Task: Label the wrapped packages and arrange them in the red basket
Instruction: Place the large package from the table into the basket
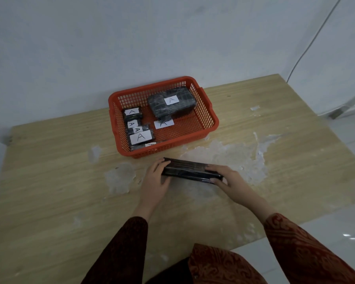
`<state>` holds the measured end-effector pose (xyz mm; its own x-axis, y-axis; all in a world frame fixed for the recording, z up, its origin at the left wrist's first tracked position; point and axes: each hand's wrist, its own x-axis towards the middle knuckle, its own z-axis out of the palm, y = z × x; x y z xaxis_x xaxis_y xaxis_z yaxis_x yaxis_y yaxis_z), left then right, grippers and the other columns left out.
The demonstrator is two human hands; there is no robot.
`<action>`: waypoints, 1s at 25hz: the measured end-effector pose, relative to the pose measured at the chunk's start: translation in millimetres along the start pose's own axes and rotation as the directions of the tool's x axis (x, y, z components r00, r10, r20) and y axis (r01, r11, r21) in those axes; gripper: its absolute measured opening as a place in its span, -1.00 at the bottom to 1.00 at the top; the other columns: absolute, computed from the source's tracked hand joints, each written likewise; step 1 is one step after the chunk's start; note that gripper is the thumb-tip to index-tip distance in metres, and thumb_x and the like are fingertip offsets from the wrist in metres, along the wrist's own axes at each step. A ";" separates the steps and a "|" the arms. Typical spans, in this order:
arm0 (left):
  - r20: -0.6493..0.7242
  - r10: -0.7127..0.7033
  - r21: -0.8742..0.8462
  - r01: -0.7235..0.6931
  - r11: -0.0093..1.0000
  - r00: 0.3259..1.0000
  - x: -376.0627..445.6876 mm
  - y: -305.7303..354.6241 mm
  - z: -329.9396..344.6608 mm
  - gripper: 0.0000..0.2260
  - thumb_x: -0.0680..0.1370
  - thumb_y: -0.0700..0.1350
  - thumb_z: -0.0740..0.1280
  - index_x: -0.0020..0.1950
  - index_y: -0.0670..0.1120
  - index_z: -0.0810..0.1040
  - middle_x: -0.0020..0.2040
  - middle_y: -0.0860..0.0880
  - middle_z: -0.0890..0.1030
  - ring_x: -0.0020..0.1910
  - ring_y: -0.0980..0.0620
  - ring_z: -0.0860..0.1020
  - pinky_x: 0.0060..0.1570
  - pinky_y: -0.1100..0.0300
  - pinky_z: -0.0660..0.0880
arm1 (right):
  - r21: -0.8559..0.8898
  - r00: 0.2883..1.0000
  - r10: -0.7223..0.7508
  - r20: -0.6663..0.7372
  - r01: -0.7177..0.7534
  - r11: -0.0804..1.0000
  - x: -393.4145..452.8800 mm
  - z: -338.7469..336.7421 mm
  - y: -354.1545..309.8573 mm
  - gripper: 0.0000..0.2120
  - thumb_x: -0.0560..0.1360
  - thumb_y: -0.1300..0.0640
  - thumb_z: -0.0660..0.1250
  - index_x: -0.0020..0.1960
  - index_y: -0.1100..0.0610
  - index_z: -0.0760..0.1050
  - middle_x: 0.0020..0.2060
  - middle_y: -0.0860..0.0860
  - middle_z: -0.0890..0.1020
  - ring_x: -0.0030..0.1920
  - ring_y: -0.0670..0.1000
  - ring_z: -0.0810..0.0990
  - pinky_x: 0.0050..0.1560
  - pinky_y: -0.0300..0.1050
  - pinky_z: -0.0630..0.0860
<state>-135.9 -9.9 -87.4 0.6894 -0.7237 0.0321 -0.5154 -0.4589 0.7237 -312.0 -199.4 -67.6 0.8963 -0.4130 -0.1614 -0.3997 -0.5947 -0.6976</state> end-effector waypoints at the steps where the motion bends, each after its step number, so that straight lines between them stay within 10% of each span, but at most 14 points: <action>1: 0.002 0.000 -0.045 0.000 0.999 1.000 2.5 0.0 -4.7 -0.64 0.52 -0.19 0.34 0.31 -0.04 0.47 0.27 -0.02 0.50 0.27 0.01 0.44 0.32 0.03 0.39 | 0.079 0.999 0.033 -0.008 -0.032 0.996 -0.5 -5.0 -1.6 -0.68 0.55 0.06 0.30 0.29 -0.09 0.44 0.19 -0.05 0.58 0.19 -0.06 0.53 0.16 -0.19 0.49; 5: 0.064 -0.105 -0.224 0.117 0.967 0.992 2.8 2.6 -20.2 -0.73 0.54 0.01 0.34 0.23 0.12 0.44 0.08 0.18 0.54 0.08 0.30 0.50 0.02 0.46 0.43 | 0.298 0.992 0.106 -0.066 -0.082 0.951 6.6 -15.2 -8.9 -0.60 0.41 0.10 0.47 0.17 -0.14 0.43 0.01 -0.21 0.59 0.03 -0.19 0.59 -0.11 -0.33 0.57; 12: -0.189 -0.190 -0.349 0.116 0.930 0.963 16.1 26.5 -30.2 -0.63 0.55 0.07 0.30 0.33 0.02 0.40 0.06 0.20 0.52 -0.06 0.30 0.51 -0.06 0.36 0.46 | 0.480 0.967 0.162 -0.195 -0.050 0.876 40.0 -33.8 -22.1 -0.65 0.44 0.16 0.43 0.20 0.02 0.47 0.01 -0.04 0.65 0.05 0.00 0.63 -0.02 -0.23 0.60; 20: -0.407 -0.260 -0.421 0.072 0.904 0.876 89.6 50.5 -49.8 -0.74 0.51 -0.11 0.40 0.17 -0.08 0.50 -0.04 0.03 0.58 -0.12 0.22 0.54 -0.15 0.36 0.49 | 0.315 0.822 0.201 -0.533 -0.028 0.949 126.5 -69.1 -58.9 -0.53 0.45 0.20 0.41 0.32 0.15 0.36 0.03 0.01 0.53 0.01 -0.05 0.51 -0.04 -0.26 0.48; 25: -0.294 -0.318 -0.410 0.181 0.894 0.902 136.6 39.7 -40.0 -0.68 0.53 -0.20 0.35 0.28 -0.11 0.44 0.02 -0.07 0.59 0.01 0.00 0.57 0.01 0.16 0.54 | 0.101 0.893 0.078 -0.443 -0.037 0.994 163.7 -62.3 -56.5 -0.50 0.40 0.30 0.40 0.29 0.22 0.33 0.22 0.15 0.46 0.19 0.09 0.47 0.22 -0.02 0.47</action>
<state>-41.8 -106.3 -26.7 0.9347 -0.3553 0.0016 -0.1271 -0.3302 0.9353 -154.7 -276.5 -11.1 0.6843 -0.7209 0.1102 -0.4112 -0.5062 -0.7581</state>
